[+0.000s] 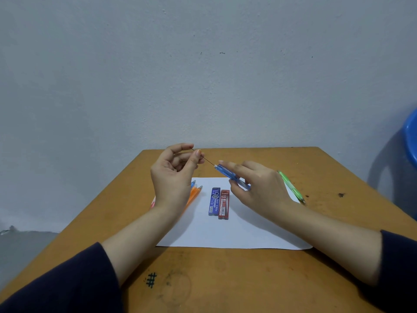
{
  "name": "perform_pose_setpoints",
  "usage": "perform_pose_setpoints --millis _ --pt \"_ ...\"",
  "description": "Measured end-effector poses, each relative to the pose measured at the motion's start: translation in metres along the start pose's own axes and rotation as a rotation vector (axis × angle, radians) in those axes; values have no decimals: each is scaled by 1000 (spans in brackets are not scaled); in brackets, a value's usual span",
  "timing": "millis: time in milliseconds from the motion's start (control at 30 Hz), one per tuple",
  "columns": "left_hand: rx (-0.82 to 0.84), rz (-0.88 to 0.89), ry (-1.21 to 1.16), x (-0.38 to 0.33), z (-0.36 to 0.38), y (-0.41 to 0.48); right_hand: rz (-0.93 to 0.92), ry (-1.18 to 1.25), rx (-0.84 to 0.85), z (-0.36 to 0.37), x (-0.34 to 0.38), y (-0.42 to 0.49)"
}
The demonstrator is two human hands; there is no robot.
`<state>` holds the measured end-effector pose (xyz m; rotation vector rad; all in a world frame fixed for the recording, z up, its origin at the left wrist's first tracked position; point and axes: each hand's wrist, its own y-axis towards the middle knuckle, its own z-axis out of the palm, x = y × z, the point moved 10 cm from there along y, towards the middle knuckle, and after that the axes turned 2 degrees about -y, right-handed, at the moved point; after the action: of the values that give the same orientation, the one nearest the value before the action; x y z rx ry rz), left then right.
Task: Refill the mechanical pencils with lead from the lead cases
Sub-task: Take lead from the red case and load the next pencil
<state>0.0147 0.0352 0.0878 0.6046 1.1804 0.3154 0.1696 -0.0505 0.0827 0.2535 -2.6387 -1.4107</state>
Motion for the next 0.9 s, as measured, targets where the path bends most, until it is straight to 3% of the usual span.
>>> perform_pose_setpoints --millis 900 --pt "11 35 38 -4 0 0 14 14 -21 -4 0 0"
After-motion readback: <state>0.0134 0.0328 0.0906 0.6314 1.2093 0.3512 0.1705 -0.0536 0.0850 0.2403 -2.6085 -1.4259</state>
